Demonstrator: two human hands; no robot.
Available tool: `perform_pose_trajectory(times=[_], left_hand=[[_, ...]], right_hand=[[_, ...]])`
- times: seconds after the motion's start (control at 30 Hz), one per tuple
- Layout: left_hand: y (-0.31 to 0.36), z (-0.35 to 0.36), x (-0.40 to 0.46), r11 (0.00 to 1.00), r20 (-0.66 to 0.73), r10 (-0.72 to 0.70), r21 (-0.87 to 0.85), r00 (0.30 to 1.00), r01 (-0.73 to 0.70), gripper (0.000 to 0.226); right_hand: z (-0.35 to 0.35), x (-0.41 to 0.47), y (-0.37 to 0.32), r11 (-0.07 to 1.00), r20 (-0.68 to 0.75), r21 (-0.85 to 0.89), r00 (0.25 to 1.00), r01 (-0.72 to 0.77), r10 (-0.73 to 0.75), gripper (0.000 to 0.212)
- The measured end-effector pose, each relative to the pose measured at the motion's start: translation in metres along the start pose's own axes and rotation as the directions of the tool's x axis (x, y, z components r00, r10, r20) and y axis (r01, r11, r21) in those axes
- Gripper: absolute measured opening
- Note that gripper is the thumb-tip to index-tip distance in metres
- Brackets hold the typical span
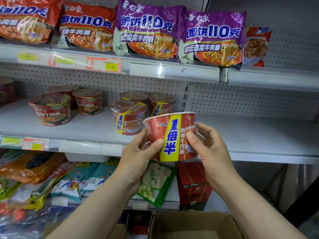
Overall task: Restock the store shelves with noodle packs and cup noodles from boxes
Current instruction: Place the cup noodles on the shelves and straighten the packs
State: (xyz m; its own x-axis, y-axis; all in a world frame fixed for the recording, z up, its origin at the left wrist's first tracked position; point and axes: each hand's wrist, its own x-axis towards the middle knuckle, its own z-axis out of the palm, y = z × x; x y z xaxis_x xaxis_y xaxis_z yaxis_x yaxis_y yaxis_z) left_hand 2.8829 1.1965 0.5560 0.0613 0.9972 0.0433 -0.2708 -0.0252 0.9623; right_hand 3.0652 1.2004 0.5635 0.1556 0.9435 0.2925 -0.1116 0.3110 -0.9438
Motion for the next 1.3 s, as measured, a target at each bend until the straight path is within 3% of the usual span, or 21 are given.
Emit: perform_pose_trajectory(times=[0.13,0.33,0.5,0.67,0.93,1.3], left_hand=[[0.001,0.007,0.022,1.000,-0.030,0.026,0.017,0.999,-0.026,0.053],[-0.008,0.018,0.058,0.998,-0.132,0.049,0.048,0.990,-0.043,0.086],[-0.018,0.020,0.093,0.991,-0.158,0.079,0.121,0.984,-0.060,0.077],[-0.030,0.019,0.120,0.972,-0.171,0.113,0.223,0.979,-0.073,0.067],[-0.047,0.015,0.146,0.964,-0.281,0.095,0.266,0.955,-0.017,0.076],[-0.050,0.017,0.160,0.925,-0.349,0.104,0.378,0.931,0.038,0.071]], right_hand=[[-0.010,0.022,0.003,0.999,0.022,-0.048,1.000,0.012,-0.011,0.058],[-0.026,0.060,0.022,0.995,0.071,-0.095,0.997,-0.002,0.009,0.072],[-0.032,0.096,0.043,0.989,0.117,-0.148,0.993,-0.006,0.023,0.092],[-0.035,0.126,0.070,0.979,0.171,-0.201,0.985,0.011,0.024,0.071],[-0.030,0.157,0.103,0.975,0.207,-0.220,0.978,0.008,0.039,0.073],[-0.023,0.178,0.124,0.968,0.231,-0.251,0.972,0.010,0.050,0.073]])
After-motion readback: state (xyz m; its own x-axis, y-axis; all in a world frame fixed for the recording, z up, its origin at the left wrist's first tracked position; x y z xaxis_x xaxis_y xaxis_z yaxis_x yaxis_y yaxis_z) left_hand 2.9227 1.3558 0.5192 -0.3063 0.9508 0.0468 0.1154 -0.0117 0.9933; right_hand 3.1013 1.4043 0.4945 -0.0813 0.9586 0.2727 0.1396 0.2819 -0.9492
